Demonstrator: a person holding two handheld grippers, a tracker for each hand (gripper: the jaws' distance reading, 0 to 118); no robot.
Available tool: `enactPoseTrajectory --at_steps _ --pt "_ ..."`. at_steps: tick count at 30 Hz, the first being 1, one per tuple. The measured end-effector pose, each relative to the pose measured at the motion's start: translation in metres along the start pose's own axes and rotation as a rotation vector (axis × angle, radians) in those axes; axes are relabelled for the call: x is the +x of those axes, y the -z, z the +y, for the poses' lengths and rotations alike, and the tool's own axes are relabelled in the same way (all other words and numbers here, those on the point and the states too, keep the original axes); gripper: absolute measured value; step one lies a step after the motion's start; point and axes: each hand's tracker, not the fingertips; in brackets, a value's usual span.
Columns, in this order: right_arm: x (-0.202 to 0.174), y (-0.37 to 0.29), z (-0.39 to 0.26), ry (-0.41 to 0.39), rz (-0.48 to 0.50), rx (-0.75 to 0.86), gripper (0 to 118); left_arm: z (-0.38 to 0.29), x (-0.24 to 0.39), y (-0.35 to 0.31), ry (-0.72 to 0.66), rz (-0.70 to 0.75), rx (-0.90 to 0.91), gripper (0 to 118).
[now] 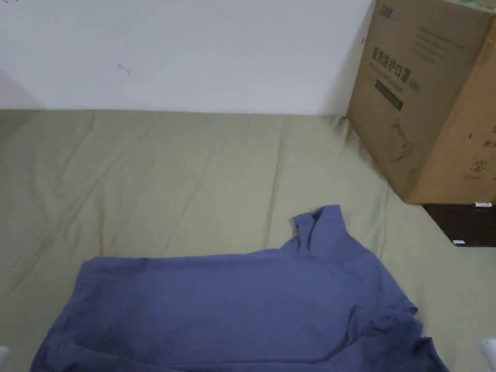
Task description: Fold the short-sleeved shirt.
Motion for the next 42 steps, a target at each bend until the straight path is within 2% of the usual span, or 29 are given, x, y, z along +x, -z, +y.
enactPoseTrajectory --at_steps 2,4,5,6,7,8,9,10,11,15,18,19,20,21,22,23,24,25,27,29,31,32,34,35,38,39,41,42 --pt "0.005 0.025 -0.002 0.068 -0.026 0.002 9 -0.01 -0.005 0.019 -0.019 -0.021 -0.012 6" --pt "0.005 0.043 0.0 0.086 -0.033 -0.03 9 -0.014 -0.01 0.031 -0.044 -0.028 -0.035 6" --pt "0.003 0.042 0.0 0.08 -0.036 -0.029 10 -0.015 -0.012 0.03 -0.07 -0.037 -0.038 9" --pt "0.001 0.037 -0.002 0.072 -0.044 -0.018 12 -0.015 -0.017 0.033 -0.083 -0.024 -0.033 20" --pt "-0.002 0.03 -0.002 0.055 -0.056 -0.001 23 -0.014 -0.019 0.029 -0.085 -0.004 -0.024 49" --pt "-0.004 0.022 0.0 0.024 -0.081 0.018 45 -0.013 -0.021 0.024 -0.08 0.001 -0.012 80" --pt "-0.005 0.012 0.001 0.009 -0.09 0.041 79 -0.011 -0.022 0.016 -0.069 0.009 0.015 108" --pt "-0.006 0.002 0.003 0.007 -0.086 0.068 114 -0.01 -0.021 0.003 -0.058 0.004 0.089 118" --pt "-0.012 -0.011 0.004 0.008 -0.08 0.114 118 -0.005 -0.021 -0.012 -0.053 -0.021 0.174 111" --pt "-0.04 -0.066 0.009 0.034 0.007 0.371 118 0.015 -0.003 -0.064 -0.073 -0.066 0.337 111" --pt "-0.071 -0.096 0.001 0.014 0.134 0.651 116 0.017 0.024 -0.095 -0.06 -0.059 0.562 113" --pt "-0.083 -0.104 -0.003 0.014 0.155 0.756 114 0.016 0.035 -0.104 -0.055 -0.06 0.657 109" --pt "-0.094 -0.109 -0.005 0.0 0.183 0.835 109 0.014 0.046 -0.112 -0.049 -0.055 0.738 98" --pt "-0.105 -0.113 -0.006 -0.012 0.205 0.912 96 0.012 0.057 -0.119 -0.045 -0.034 0.827 76" --pt "-0.116 -0.117 -0.005 -0.024 0.202 0.991 56 0.013 0.064 -0.119 -0.046 -0.008 0.894 29" --pt "-0.126 -0.117 -0.004 -0.035 0.183 1.044 14 0.017 0.073 -0.121 -0.041 0.02 0.92 0" --pt "-0.137 -0.117 0.0 -0.043 0.158 1.091 2 0.022 0.082 -0.122 -0.042 0.063 0.933 0" --pt "-0.144 -0.116 0.005 -0.03 0.123 1.106 2 0.025 0.085 -0.124 -0.037 0.036 0.966 0" --pt "-0.15 -0.117 0.019 -0.05 0.192 1.104 2 0.036 0.088 -0.122 -0.028 -0.029 0.973 0" --pt "-0.154 -0.117 0.03 -0.06 0.209 1.09 2 0.058 0.084 -0.119 0.002 0.009 0.93 0" --pt "-0.155 -0.115 0.041 -0.081 0.206 1.079 2 0.097 0.068 -0.102 0.027 0.035 0.808 0" --pt "-0.155 -0.113 0.046 -0.095 0.203 1.062 2 0.119 0.054 -0.088 0.033 0.024 0.681 0" --pt "-0.157 -0.106 0.054 -0.108 0.202 1.036 2 0.163 0.024 -0.047 0.055 -0.076 0.452 0" --pt "-0.159 -0.102 0.06 -0.115 0.198 1.011 2 0.18 0.01 -0.019 0.065 -0.073 0.369 0" --pt "-0.162 -0.086 0.069 -0.127 0.21 0.945 2 0.214 -0.023 0.059 0.06 -0.034 0.214 1" --pt "-0.148 -0.072 0.07 -0.122 0.208 0.932 2 0.222 -0.031 0.081 0.053 -0.01 0.175 10" --pt "-0.146 -0.062 0.073 -0.114 0.204 0.899 2 0.231 -0.043 0.121 0.024 0.022 0.123 85" --pt "-0.145 -0.057 0.075 -0.109 0.206 0.882 2 0.232 -0.046 0.139 0.01 0.022 0.087 112"
